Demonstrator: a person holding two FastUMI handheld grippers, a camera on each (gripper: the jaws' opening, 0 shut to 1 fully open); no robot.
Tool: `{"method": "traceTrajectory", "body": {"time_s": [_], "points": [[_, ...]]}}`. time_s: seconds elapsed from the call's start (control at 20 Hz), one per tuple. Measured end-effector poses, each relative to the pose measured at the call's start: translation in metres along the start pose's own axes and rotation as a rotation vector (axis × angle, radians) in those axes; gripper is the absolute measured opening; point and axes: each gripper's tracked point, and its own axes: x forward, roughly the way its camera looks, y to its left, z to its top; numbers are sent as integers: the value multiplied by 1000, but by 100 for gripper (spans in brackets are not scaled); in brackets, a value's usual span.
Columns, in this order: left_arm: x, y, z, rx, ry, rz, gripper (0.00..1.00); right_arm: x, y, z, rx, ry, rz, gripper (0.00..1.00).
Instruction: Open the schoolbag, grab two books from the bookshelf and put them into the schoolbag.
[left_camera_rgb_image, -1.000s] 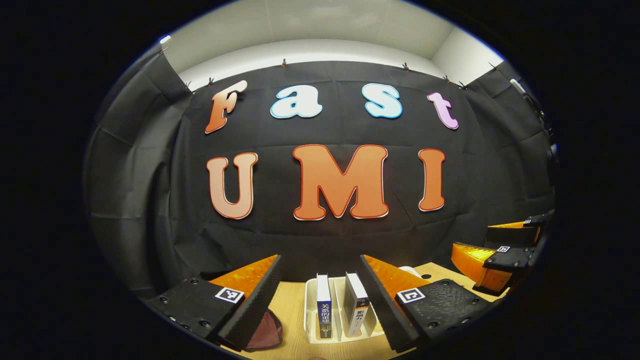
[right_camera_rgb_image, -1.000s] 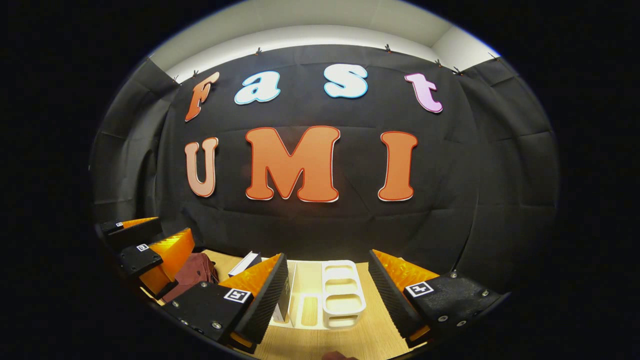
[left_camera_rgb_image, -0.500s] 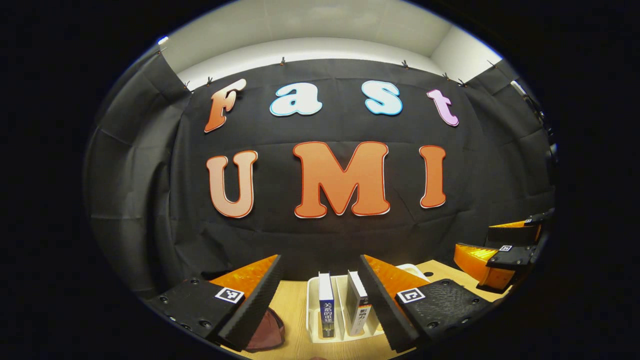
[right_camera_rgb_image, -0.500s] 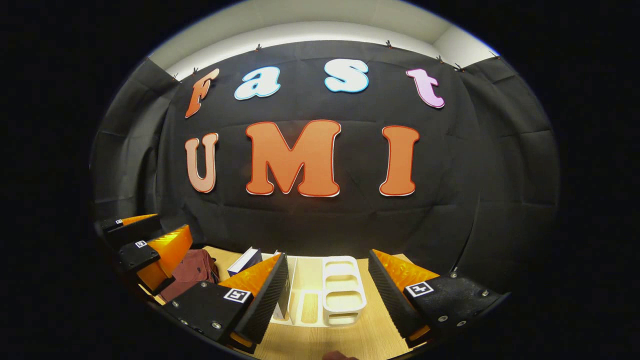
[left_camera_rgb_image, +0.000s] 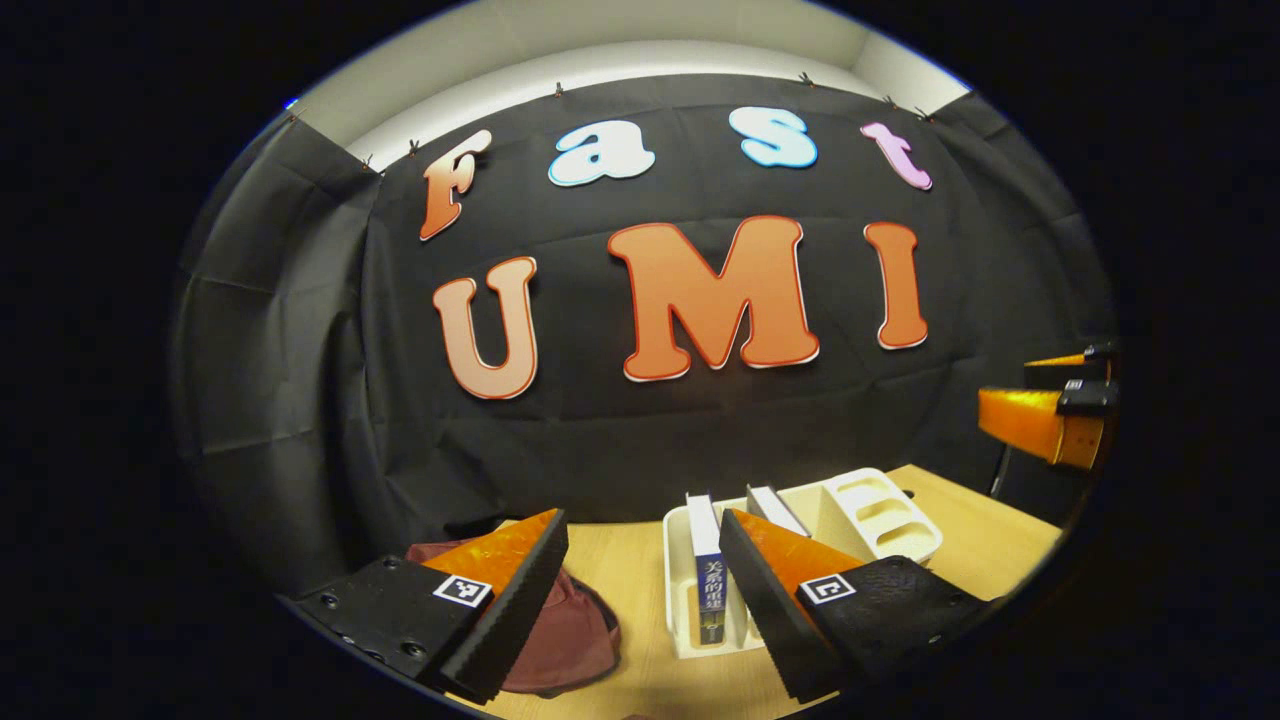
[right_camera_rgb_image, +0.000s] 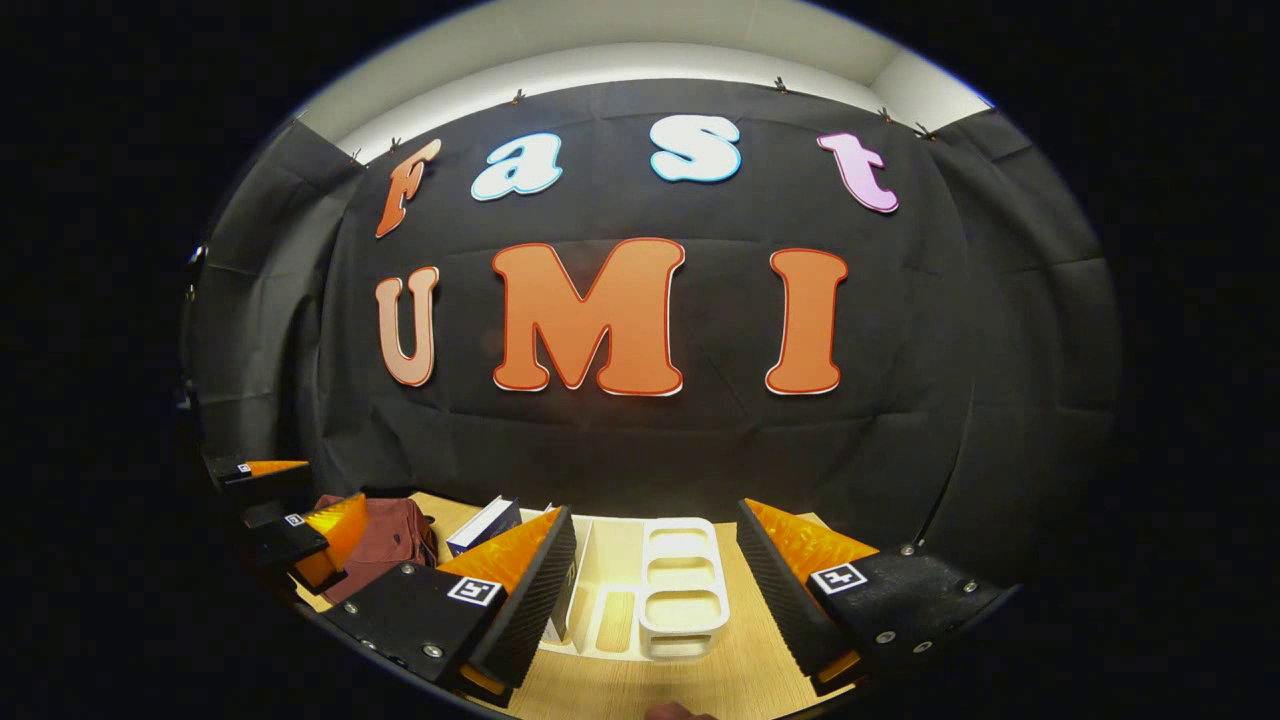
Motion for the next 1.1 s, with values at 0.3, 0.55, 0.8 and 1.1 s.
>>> {"method": "traceTrajectory", "body": {"time_s": [0.3, 0.55, 0.8, 1.1], "points": [[0, 16, -61, 236, 108, 61, 95, 7, -9, -10, 10, 11, 68, 96], [6, 32, -120, 421, 223, 54, 95, 13, -17, -23, 7, 40, 56, 96], [11, 50, -187, 574, 348, 0, 95, 21, -24, -40, 2, 76, -52, 96], [19, 63, -272, 706, 487, -82, 97, 21, -23, -50, -10, 115, -152, 96]]}}
